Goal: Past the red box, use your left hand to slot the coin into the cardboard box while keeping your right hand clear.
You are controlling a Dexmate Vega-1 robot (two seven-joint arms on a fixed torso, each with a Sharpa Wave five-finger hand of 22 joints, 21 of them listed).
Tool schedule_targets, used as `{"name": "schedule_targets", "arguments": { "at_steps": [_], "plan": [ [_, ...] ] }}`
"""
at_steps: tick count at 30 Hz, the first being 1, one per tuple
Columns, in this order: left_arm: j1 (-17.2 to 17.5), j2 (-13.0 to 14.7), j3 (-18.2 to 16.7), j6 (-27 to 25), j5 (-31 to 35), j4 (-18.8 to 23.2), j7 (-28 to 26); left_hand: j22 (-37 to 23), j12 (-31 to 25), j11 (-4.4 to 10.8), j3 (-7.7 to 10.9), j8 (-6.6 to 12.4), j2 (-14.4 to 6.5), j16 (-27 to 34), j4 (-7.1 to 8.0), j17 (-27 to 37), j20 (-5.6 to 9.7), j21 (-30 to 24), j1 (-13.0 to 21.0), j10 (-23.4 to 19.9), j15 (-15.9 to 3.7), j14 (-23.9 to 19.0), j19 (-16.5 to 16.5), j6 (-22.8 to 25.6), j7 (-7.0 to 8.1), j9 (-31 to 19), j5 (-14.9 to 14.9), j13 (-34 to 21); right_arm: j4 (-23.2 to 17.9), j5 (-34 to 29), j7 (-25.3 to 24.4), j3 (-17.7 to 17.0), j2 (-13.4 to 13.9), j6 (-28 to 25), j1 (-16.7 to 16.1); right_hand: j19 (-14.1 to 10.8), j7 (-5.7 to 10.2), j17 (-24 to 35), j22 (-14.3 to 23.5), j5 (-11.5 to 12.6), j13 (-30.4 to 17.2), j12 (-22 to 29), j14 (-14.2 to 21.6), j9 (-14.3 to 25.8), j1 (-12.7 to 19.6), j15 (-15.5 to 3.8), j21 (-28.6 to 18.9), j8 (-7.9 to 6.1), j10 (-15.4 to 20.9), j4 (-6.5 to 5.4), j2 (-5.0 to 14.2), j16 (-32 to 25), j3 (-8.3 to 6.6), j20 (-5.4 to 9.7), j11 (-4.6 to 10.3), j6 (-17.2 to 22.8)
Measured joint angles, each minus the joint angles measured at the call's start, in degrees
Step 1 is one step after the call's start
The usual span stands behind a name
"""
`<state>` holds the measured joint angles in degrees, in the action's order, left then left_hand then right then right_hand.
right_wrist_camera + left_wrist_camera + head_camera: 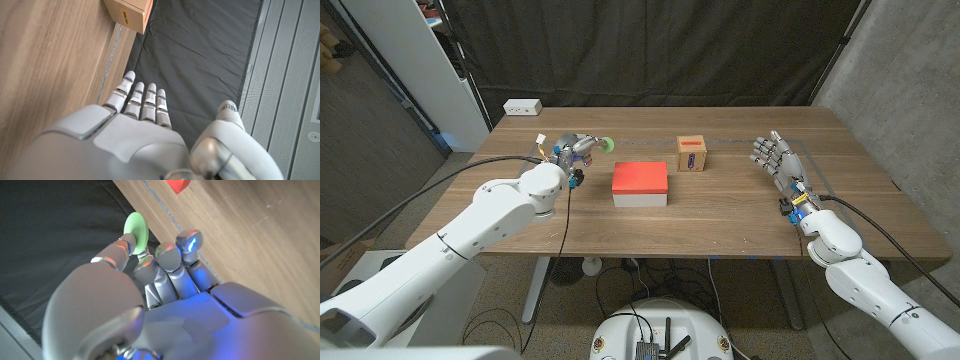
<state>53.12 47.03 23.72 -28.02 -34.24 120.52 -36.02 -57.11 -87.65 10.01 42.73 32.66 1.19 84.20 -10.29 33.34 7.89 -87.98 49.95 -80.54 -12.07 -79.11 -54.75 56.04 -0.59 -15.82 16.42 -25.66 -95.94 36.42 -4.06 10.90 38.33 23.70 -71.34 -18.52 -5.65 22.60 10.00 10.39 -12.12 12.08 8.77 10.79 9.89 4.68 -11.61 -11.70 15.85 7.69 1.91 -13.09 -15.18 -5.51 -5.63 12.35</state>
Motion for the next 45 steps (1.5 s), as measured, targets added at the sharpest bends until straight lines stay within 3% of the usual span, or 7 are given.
{"name": "schedule_targets", "arguments": {
  "at_steps": [13, 17, 23, 45],
  "plan": [
    [-3.08, -2.33, 2.79, 6.63, 12.56, -4.43, 5.09, -1.14, 0.00, -0.15, 0.29, 0.02, 0.00, 0.44, 0.00, 0.80, 0.00, 0.00, 0.00, -0.15, 0.00, 0.00, 0.61, 0.21, -0.21, 0.02, 0.16, -0.53, 0.52, 0.32, 0.33, 0.09, -2.24, 3.07, -0.41, -0.71, -0.52, -0.29, 0.00, 0.00, 0.00, 0.00, 0.18, 0.00, 0.30, -0.18, -0.05, 0.00, 0.00, 0.00, 0.30, 0.00, 0.00, 0.71, 0.00, -0.09],
    [-4.23, -2.91, 3.44, 7.98, 16.60, -5.64, 7.53, -1.58, 0.00, -0.19, 0.28, 0.02, 0.00, 0.44, 0.00, 0.72, -0.06, 0.00, 0.00, -0.19, 0.01, 0.00, 0.54, 0.21, -0.21, 0.03, 0.16, -0.53, 0.62, 0.31, 0.35, 0.42, -2.70, 3.34, -0.42, -0.83, -1.90, -0.29, 0.00, 0.00, 0.10, 0.00, 0.18, 0.00, 0.30, -0.18, -0.05, 0.00, 0.00, 0.00, 0.30, 0.00, 0.00, 0.83, -0.45, -0.04],
    [-7.96, -4.29, 6.14, 8.37, 22.24, -8.43, 10.36, -4.50, 0.00, -0.25, 1.01, 0.02, -0.01, 1.62, -0.06, 1.26, 0.09, 0.01, -0.01, -0.25, 0.21, -0.21, -0.56, 0.31, -0.31, 0.04, 0.21, -0.59, 0.76, 0.00, 0.37, 0.90, -3.34, 3.81, -0.30, -1.02, -2.05, -0.29, 0.00, 0.00, 0.14, 0.00, 0.18, -0.13, 0.30, -0.18, -0.05, 0.00, -0.21, 0.00, 0.30, 0.00, 0.00, 1.02, -1.05, 0.00],
    [-16.35, -8.60, 12.65, 6.48, 36.83, -13.56, 18.41, -4.92, 0.00, -0.42, 0.99, 0.03, -0.11, 1.83, -0.06, 1.59, 0.09, 0.32, -0.11, 0.00, 0.22, -0.21, -0.55, 0.41, -0.40, 0.27, 0.42, -0.67, 1.87, -0.58, -0.24, 1.97, -4.61, 4.40, 0.20, -1.02, -2.04, -0.55, 0.00, 0.00, 0.41, -0.29, 0.18, -0.13, 0.30, -0.18, -0.05, 0.28, -0.21, 0.00, 0.30, 0.00, 0.00, 1.02, -1.04, 0.00]
  ]
}}
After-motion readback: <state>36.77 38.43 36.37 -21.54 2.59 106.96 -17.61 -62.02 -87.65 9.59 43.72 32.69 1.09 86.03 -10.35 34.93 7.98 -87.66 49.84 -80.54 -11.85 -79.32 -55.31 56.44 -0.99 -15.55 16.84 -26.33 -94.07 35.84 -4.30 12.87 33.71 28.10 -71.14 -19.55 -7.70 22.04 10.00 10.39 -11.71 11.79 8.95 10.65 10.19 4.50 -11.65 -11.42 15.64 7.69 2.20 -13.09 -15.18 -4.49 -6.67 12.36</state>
